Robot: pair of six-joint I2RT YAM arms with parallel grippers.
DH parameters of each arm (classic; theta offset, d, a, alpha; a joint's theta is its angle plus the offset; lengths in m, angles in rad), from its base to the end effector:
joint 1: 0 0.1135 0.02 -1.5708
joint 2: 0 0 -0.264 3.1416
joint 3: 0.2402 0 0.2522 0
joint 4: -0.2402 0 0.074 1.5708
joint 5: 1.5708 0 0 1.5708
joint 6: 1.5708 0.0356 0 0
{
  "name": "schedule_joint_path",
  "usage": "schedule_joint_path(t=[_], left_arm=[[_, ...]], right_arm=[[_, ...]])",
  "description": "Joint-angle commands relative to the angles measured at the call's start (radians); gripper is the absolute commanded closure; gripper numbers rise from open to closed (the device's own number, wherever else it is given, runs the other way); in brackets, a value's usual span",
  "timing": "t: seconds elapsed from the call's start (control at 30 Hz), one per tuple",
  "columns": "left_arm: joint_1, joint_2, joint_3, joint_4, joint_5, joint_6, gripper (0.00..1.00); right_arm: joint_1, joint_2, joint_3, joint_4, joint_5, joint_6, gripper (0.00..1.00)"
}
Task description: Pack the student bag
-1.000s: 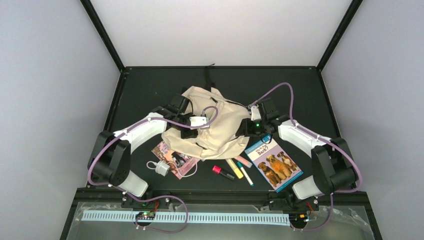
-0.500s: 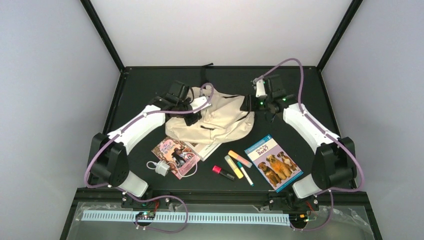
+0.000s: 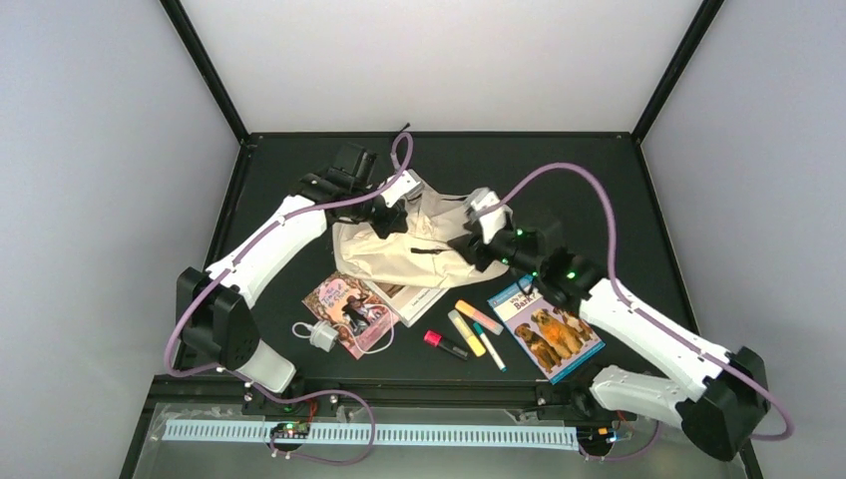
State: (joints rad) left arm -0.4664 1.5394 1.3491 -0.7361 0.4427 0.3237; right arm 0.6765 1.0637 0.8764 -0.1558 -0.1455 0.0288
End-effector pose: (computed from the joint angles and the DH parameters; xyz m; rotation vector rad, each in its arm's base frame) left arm 0.2856 -0.1608 0.3051 1.1195 2.2036 -0.6119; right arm 0.1890 0.1583 0.3209 -0.7176 1.8222 0.6098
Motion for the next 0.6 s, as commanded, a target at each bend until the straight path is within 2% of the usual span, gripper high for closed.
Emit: schedule_joint_path(t=[0.0, 0.27, 0.43, 0.57], left_arm=[[-0.003, -0.034, 0.072, 0.0, 0.127, -0.072, 0.98], [-0.004, -0.057, 0.073, 0.0, 0.15, -0.081, 0.98], [-0.004, -0.062, 0.074, 0.005, 0.16, -0.08, 0.98], [-0.005, -0.062, 0.079, 0.004, 0.166, -0.078, 0.99]], right_arm=[[0.119, 0.068, -0.058, 0.189, -0.077, -0.159, 0.51], [0.216, 0.215, 0.012, 0.203, -0.036, -0.323, 0.5], [0.231, 0.284, 0.056, 0.163, 0.025, -0.384, 0.5], [0.231, 0.312, 0.071, 0.169, 0.069, -0.403, 0.54]])
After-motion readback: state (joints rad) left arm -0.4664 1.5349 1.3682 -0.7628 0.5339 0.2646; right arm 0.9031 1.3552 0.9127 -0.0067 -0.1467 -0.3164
